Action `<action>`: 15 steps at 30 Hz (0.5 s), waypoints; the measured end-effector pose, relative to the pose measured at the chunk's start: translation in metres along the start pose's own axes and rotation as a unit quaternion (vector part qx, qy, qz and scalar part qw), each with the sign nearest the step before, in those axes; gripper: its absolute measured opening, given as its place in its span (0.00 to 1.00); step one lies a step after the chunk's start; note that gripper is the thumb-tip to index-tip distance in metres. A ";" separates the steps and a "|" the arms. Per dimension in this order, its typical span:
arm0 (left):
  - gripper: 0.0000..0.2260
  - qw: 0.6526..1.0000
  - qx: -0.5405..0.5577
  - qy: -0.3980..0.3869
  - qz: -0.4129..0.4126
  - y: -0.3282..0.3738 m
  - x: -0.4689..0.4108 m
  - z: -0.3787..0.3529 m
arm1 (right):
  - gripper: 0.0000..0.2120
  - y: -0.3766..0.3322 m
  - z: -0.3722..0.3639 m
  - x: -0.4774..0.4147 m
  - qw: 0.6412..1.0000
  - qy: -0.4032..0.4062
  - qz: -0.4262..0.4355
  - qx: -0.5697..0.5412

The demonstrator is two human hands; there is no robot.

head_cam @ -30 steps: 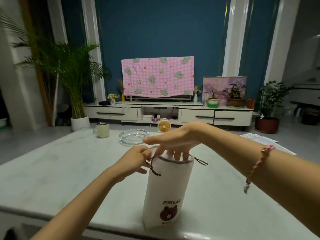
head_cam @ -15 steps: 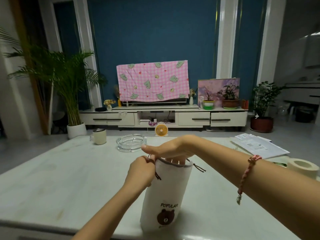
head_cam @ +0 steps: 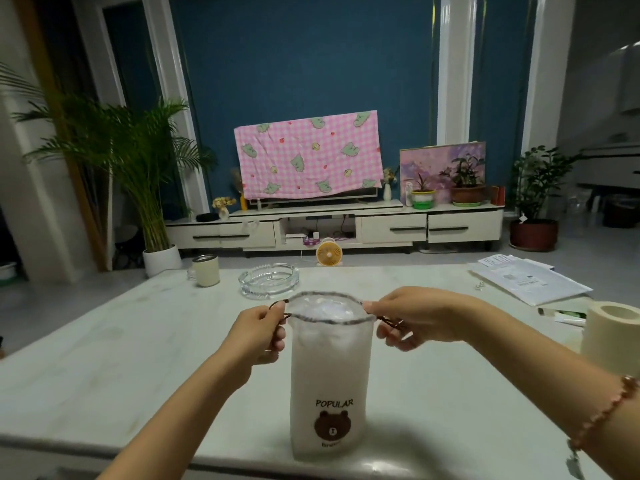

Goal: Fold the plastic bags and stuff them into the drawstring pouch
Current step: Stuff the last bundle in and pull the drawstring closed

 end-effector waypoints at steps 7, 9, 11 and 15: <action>0.13 0.988 -0.039 -0.143 0.045 -0.007 -0.003 0.014 | 0.08 -0.007 0.029 0.004 0.996 0.034 0.067 -0.038; 0.14 0.978 -0.102 -0.178 0.025 -0.007 0.000 0.018 | 0.08 -0.012 0.031 0.005 0.990 0.035 0.103 0.094; 0.14 0.967 -0.174 -0.185 -0.008 -0.004 0.000 0.028 | 0.07 -0.019 0.035 0.005 0.954 0.047 0.133 0.263; 0.12 0.945 -0.305 -0.076 -0.088 0.010 -0.018 0.072 | 0.08 -0.038 0.069 0.005 0.884 0.158 0.185 0.400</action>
Point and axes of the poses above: each hand's wrist, its own x-axis away from the middle knuckle, its own z-axis out of the back of the hand, y = z × x, the point moved 9 cm from there along -x, towards the middle knuckle, and after that the axes turned 7 degrees about z, right-handed, at the moved point
